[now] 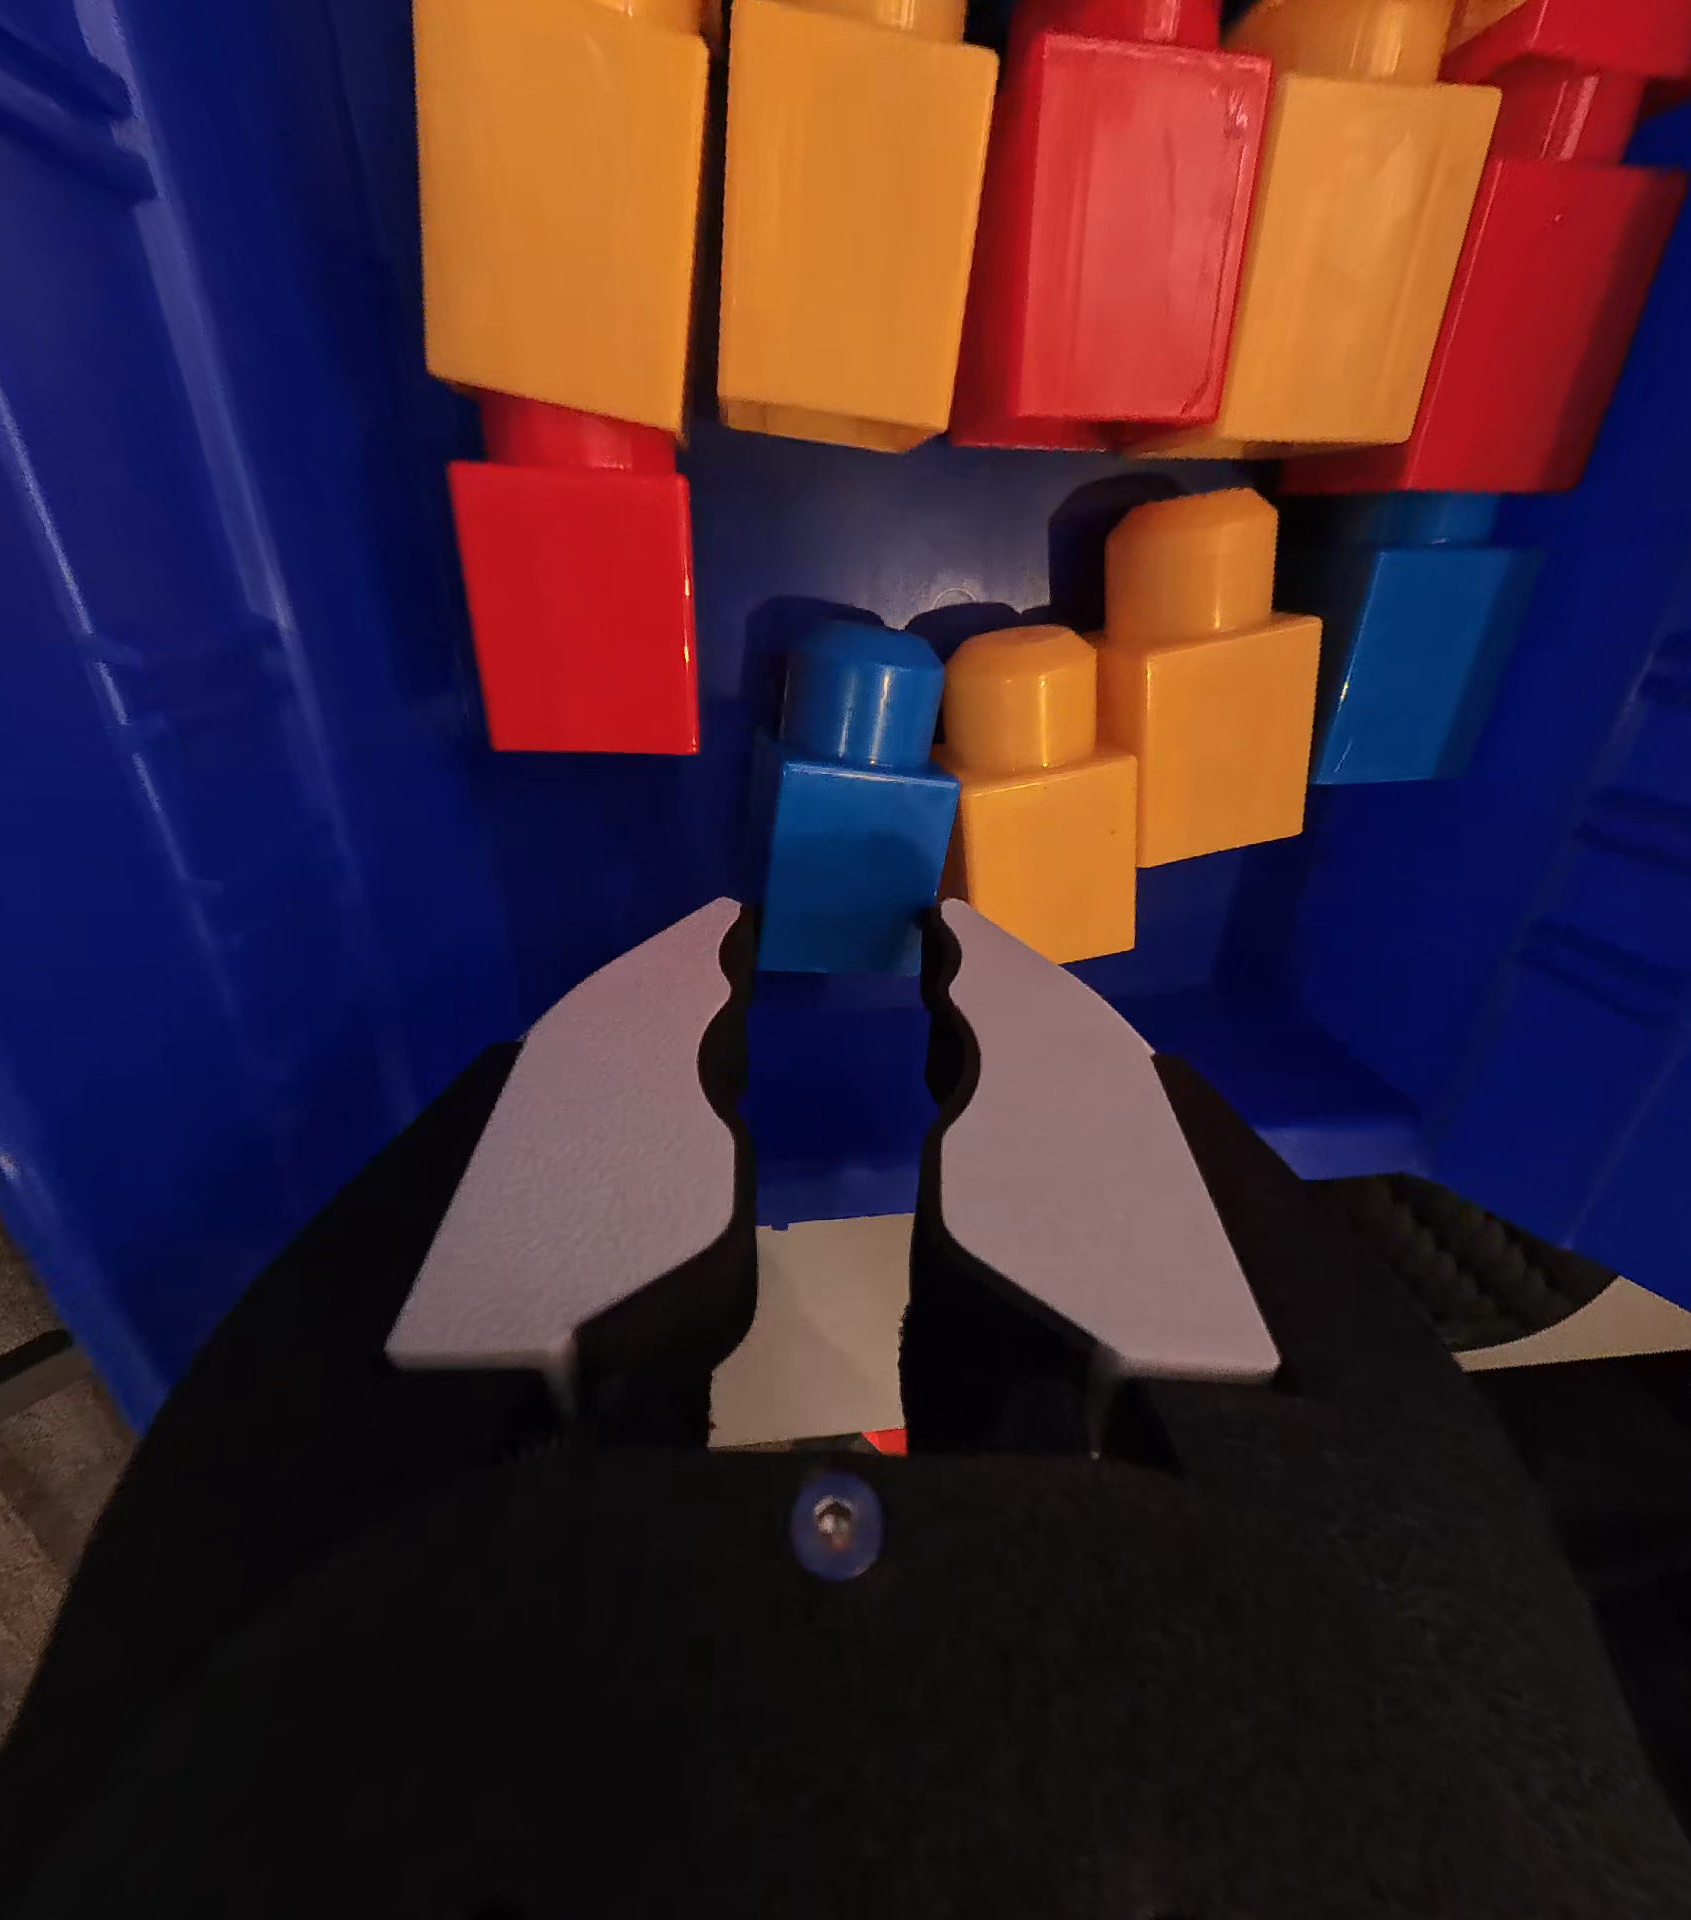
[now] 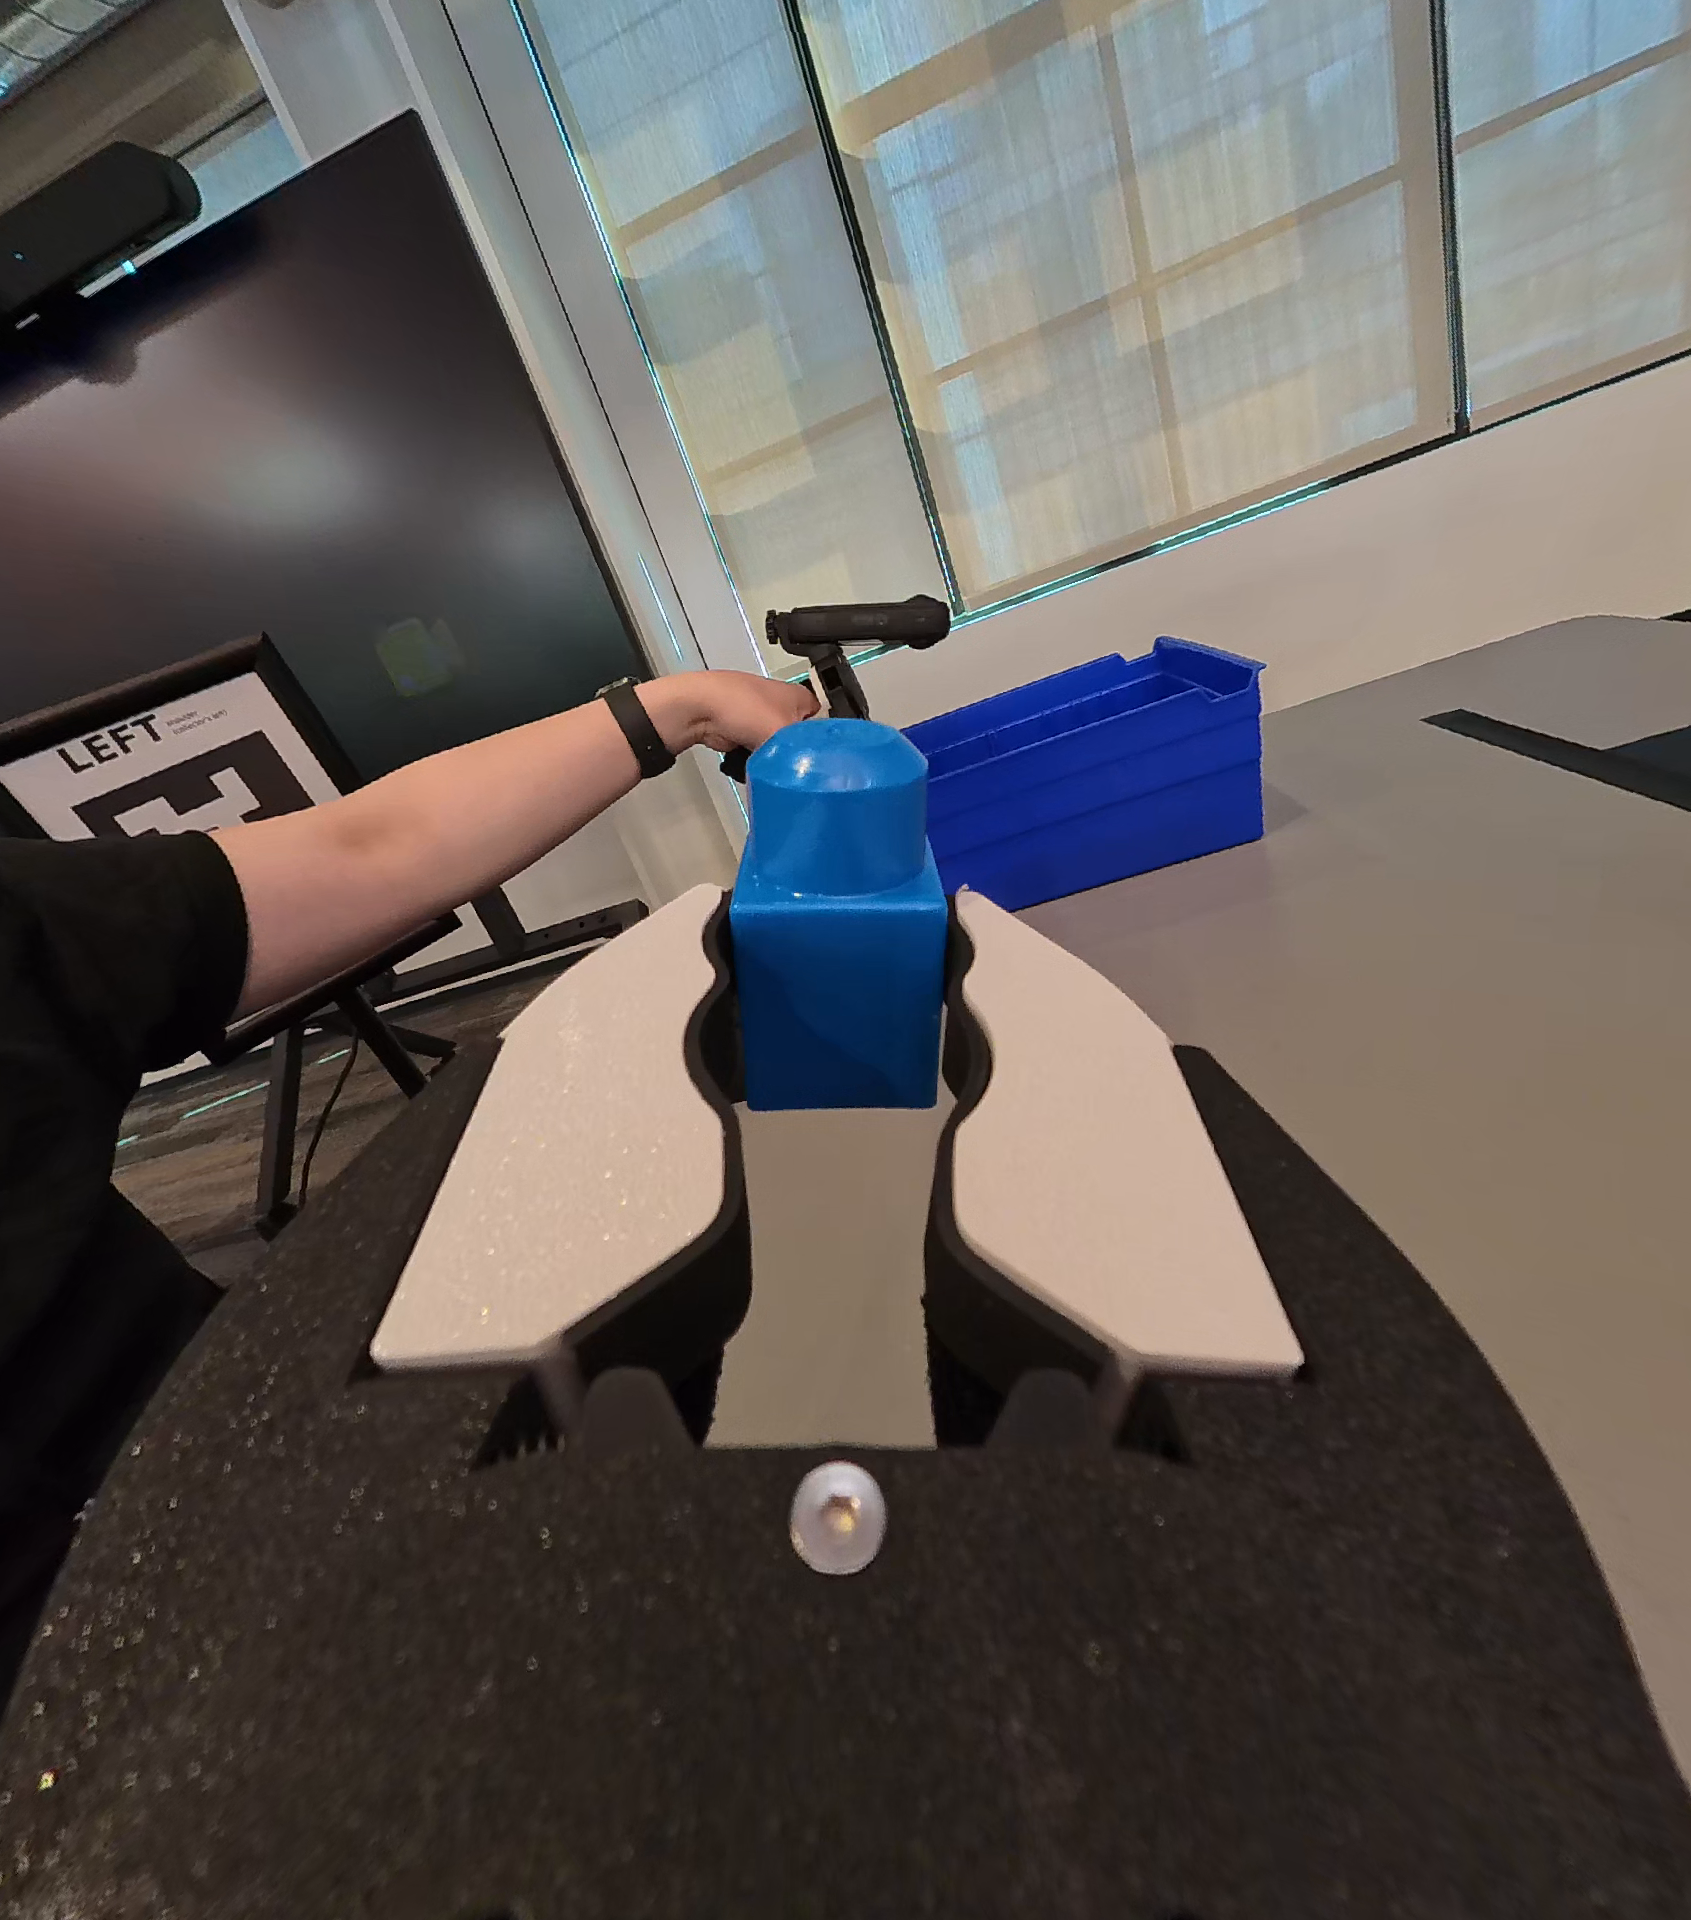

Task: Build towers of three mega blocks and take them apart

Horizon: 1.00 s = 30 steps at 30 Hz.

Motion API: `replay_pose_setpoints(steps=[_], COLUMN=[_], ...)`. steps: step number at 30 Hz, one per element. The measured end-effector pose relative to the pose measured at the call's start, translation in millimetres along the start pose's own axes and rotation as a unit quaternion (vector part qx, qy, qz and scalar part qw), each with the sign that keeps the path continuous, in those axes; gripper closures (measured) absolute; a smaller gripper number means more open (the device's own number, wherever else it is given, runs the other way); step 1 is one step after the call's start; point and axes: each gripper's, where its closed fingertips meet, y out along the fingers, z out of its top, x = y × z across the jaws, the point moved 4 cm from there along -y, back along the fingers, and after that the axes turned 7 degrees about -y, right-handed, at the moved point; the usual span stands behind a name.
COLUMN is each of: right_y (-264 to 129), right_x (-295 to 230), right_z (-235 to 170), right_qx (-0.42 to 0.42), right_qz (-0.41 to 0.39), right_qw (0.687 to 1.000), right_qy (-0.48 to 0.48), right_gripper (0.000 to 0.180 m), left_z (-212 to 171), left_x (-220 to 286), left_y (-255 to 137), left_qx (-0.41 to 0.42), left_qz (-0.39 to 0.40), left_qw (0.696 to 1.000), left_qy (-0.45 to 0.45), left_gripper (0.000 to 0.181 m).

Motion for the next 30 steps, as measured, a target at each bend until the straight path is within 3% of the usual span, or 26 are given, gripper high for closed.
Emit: replay_pose_setpoints(steps=[7, 16, 25, 30], right_y=[0, -1, -1, 0], right_x=[0, 0, 1, 2], right_z=[-1, 0, -1, -3], right_qx=[0.000, 0.000, -0.002, -0.005], right_qz=[0.000, 0.002, 0.002, 0.001], right_qw=[1.000, 1.000, 1.000, 1.000], right_qy=[0.002, 0.001, 0.005, 0.006], right_gripper=[0.144, 0.144, 0.144, 0.144], left_z=[9, 7, 5, 3], left_x=[1, -5, -9, -6], left_y=[0, 14, 9, -25], left_qx=[0.016, -0.026, 0.011, 0.093], left_qz=[0.048, 0.098, 0.051, -0.003], left_qw=[0.997, 0.988, 0.995, 0.993], left_qy=[0.066, 0.115, 0.081, 0.070], left_gripper=[0.147, 0.145, 0.146, 0.146])
